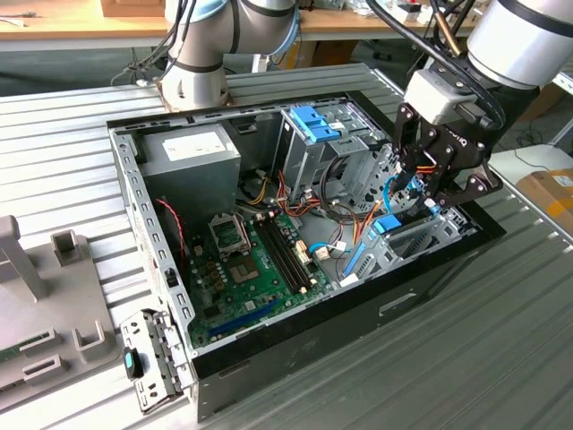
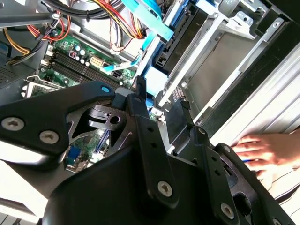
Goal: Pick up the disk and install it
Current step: 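Insert the disk into the insertion slot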
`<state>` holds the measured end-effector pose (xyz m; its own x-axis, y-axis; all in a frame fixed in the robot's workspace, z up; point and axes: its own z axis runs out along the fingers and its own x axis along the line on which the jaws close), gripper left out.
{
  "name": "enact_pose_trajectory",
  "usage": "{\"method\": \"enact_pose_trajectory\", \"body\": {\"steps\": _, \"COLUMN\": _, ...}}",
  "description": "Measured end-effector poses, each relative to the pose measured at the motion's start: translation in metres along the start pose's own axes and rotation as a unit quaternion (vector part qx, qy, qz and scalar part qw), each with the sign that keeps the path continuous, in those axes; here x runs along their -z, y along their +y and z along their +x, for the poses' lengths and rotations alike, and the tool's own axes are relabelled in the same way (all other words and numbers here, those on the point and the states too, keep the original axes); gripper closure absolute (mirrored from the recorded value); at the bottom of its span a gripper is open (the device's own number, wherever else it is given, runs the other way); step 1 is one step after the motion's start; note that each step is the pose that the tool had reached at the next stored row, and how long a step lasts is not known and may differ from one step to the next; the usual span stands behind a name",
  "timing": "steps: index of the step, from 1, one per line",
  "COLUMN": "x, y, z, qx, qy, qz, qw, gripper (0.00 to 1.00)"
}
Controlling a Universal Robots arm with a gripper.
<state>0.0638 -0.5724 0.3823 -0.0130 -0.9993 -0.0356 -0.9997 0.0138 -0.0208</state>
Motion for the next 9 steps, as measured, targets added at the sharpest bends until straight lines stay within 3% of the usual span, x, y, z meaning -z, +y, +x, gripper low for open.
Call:
{"method": "enact_pose_trajectory", "body": {"steps": 4, "x": -0.0002, "y": -0.0100, "z": -0.0002, "qx": 0.000, "qy": 0.0000, "qz": 0.0000, "qw": 1.0000, "gripper": 0.56}}
{"method": "enact_pose_trajectory", "body": {"steps": 9, "x": -0.0003, "y": -0.0138, "z": -0.0002, "qx": 0.000, "qy": 0.0000, "qz": 0.0000, "qw": 1.0000, "gripper": 0.56}}
